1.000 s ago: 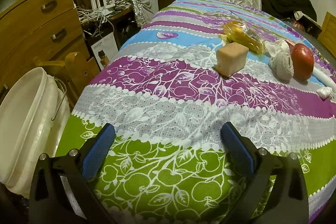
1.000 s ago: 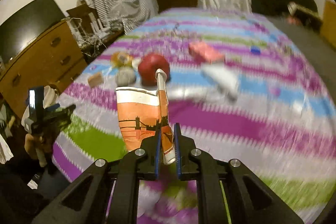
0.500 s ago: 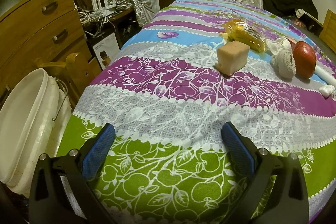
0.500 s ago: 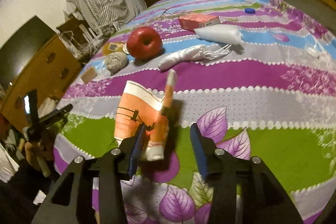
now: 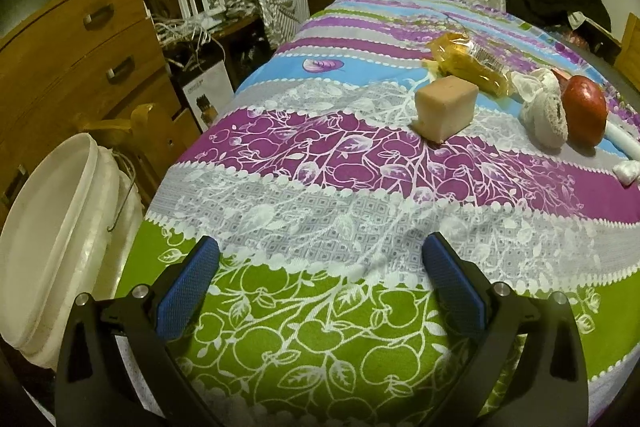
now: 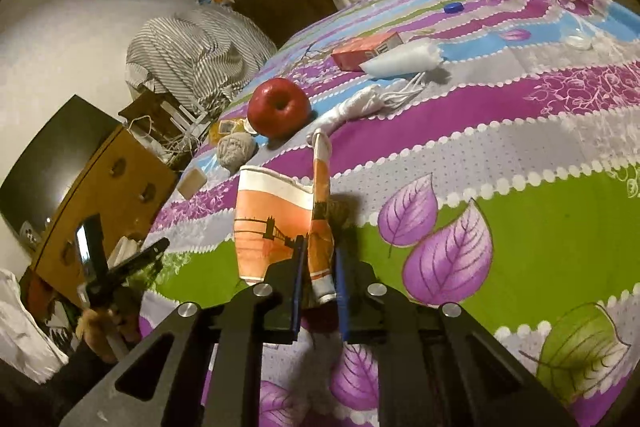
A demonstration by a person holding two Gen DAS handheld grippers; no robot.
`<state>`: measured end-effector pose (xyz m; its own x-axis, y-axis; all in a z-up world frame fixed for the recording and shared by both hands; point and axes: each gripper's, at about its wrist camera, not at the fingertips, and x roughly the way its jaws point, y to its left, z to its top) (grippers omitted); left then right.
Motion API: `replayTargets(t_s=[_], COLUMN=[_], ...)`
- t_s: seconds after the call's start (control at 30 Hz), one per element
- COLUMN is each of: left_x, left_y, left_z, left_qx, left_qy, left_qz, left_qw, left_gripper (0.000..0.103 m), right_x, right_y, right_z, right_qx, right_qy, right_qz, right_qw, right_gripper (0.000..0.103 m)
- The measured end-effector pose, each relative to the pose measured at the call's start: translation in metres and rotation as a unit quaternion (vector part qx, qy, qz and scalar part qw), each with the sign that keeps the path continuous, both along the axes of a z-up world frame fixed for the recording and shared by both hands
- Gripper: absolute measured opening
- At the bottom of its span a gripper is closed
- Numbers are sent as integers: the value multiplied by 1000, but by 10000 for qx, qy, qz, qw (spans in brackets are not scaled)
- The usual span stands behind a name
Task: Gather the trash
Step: 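Grasp the beige sponge block with the left tool, then carry the sponge block and paper cup in both tools over the bucket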
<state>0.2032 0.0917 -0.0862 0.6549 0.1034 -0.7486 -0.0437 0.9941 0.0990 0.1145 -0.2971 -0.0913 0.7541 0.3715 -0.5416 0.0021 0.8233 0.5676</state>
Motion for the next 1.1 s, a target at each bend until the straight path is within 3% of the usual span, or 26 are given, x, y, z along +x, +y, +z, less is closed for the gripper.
replayTargets(t_s=[0.13, 0.27, 0.33, 0.43, 0.5, 0.53, 0.6, 0.63, 0.8, 0.93, 1.1], left_x=[13, 43, 67, 95, 106, 107, 101, 95, 58, 5, -31], left_y=[-15, -37, -45, -51, -54, -57, -59, -60, -38, -8, 10], left_z=[15, 25, 21, 17, 9, 4, 6, 8, 23, 33, 36], left_qx=[-25, 283, 293, 136, -58, -189, -289, -244, -568, -800, -659], left_qy=[20, -256, -84, 145, 412, 544, 470, 371, 153, 106, 231], left_qz=[-372, -776, -922, -1180, -1481, -1686, -1893, -1908, -1473, -964, -325], left_qw=[9993, 9963, 9953, 9928, 9881, 9840, 9804, 9806, 9873, 9921, 9970], left_gripper=[98, 98, 96, 82, 60, 54, 32, 31, 27, 27, 27], right_x=[-4, -4, -3, -2, -2, -1, 0, 0, -3, -5, -2], right_y=[-4, -6, -6, -7, -8, -8, -7, -6, 2, 16, 47], right_z=[-4, -5, -5, -6, -7, -7, -8, -8, 2, 15, 22], right_qx=[80, 180, 174, 207, 223, 214, 194, 172, 29, -109, -250], right_qy=[-8, -1, 5, 21, 25, 27, 30, 28, -32, -121, -71], right_qz=[0, -18, -7, 5, 12, 12, -6, -11, -11, 127, 404], right_qw=[10000, 9998, 9998, 9998, 9997, 9998, 9998, 9998, 10000, 9998, 9988], right_gripper=[15, 15, 15, 15, 15, 15, 15, 15, 15, 15, 15])
